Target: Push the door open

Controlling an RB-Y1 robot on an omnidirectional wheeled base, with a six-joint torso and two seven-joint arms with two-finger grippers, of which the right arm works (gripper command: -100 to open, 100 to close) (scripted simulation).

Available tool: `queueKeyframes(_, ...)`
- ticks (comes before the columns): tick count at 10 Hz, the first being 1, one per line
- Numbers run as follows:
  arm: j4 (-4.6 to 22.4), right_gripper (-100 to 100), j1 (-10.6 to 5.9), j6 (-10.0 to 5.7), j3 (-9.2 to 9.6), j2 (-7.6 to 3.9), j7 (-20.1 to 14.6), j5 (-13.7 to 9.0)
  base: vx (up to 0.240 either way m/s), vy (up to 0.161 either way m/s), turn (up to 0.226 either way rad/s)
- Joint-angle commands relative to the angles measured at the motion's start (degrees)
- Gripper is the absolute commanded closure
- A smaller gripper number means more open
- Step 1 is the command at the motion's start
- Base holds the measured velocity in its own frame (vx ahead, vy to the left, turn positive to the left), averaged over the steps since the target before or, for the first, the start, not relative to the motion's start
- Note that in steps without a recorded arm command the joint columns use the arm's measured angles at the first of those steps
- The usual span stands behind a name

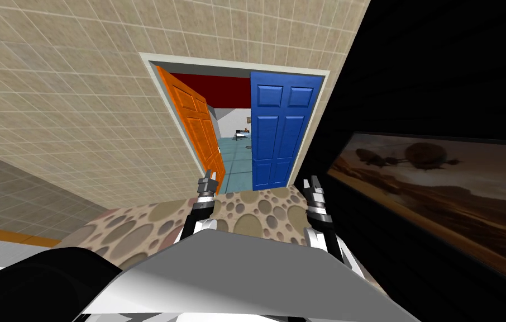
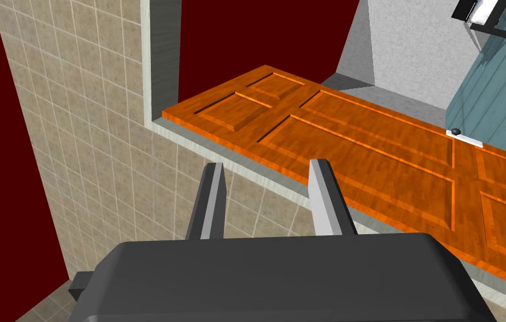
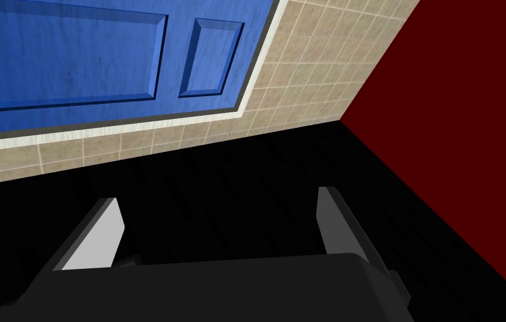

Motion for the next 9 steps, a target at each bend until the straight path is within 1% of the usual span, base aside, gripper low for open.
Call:
queueKeyframes(1,2.86,-100,-1.34,-0.39,0.02,-0.11,-0.01,0.02,0.096,0.035,0.045)
queueKeyframes(9,15.81,-100,-6.42,-1.99,0.55,-0.24,-0.10,0.17,0.104,0.034,0.045)
